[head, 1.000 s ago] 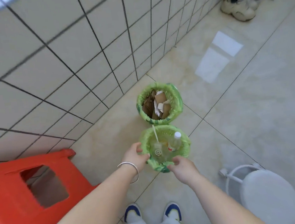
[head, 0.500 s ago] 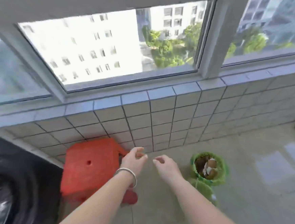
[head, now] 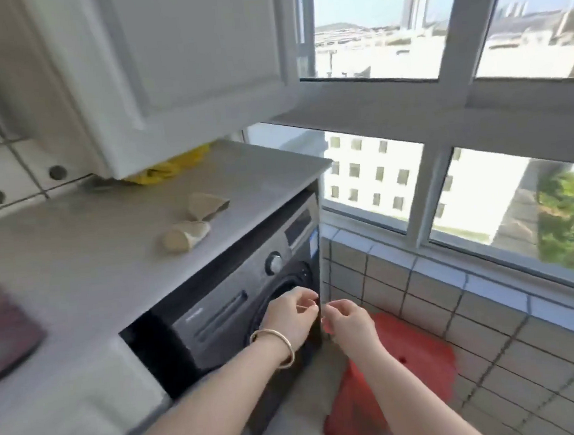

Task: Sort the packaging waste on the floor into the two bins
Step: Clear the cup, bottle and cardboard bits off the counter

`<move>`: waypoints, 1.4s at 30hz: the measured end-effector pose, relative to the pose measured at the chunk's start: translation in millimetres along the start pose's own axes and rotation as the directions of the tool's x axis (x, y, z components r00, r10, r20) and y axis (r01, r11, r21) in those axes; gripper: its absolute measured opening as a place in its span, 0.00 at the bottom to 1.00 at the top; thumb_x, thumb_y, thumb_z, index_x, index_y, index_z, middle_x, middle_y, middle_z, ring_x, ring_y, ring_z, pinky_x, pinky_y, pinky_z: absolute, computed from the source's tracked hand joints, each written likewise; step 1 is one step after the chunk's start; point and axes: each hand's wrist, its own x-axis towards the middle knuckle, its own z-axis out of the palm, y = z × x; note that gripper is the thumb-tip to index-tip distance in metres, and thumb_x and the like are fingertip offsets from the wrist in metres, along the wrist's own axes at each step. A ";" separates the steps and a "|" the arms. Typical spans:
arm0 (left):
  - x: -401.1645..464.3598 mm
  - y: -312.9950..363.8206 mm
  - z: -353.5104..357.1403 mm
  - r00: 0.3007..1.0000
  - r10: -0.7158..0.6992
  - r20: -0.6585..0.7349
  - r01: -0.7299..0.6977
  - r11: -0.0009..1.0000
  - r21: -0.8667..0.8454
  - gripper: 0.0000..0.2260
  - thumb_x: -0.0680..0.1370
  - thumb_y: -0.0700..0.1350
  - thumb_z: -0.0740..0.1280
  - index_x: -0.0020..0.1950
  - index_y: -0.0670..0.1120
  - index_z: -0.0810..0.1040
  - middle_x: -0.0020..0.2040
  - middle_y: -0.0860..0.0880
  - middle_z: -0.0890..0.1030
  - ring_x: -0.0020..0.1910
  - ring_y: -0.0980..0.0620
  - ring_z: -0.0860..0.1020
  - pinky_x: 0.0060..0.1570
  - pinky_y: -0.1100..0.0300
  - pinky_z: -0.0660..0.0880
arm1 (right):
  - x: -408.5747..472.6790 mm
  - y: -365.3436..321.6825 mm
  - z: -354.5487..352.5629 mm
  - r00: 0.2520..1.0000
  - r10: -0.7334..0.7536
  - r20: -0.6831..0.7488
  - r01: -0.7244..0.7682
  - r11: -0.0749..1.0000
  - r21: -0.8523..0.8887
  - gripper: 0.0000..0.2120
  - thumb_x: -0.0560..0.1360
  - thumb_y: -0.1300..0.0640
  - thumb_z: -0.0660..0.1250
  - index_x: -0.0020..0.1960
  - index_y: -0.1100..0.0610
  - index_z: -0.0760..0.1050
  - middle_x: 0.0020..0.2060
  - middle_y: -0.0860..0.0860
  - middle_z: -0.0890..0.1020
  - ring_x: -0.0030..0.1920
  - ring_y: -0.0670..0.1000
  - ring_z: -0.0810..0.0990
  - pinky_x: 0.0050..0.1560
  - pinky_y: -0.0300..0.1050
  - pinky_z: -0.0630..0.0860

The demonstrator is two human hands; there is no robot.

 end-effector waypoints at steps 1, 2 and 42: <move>0.5 -11.9 -25.7 0.999 -0.021 -0.045 0.021 1.000 -0.001 0.10 0.76 0.44 0.65 0.55 0.50 0.79 0.51 0.52 0.83 0.51 0.55 0.80 0.56 0.64 0.73 | 1.5 -15.3 24.2 0.999 -0.032 0.025 0.032 0.999 -0.013 0.05 0.73 0.51 0.64 0.41 0.47 0.78 0.37 0.49 0.83 0.41 0.52 0.82 0.49 0.52 0.79; 1.3 -23.8 -49.5 0.996 -0.037 -0.083 0.037 0.999 -0.004 0.09 0.76 0.44 0.65 0.55 0.50 0.79 0.51 0.52 0.83 0.51 0.54 0.80 0.57 0.63 0.74 | 1.5 -30.3 46.5 0.997 -0.066 0.042 0.067 0.998 -0.017 0.05 0.73 0.51 0.64 0.42 0.47 0.78 0.39 0.49 0.84 0.44 0.53 0.82 0.50 0.53 0.80; 164.8 -108.8 -202.8 0.952 -0.067 -0.300 0.176 0.919 0.353 0.25 0.65 0.55 0.71 0.62 0.58 0.73 0.62 0.55 0.68 0.60 0.52 0.73 0.60 0.63 0.70 | 213.3 -215.7 227.7 0.908 -0.239 0.343 0.418 0.558 -0.717 0.50 0.66 0.38 0.68 0.76 0.54 0.45 0.69 0.56 0.61 0.71 0.58 0.57 0.70 0.49 0.62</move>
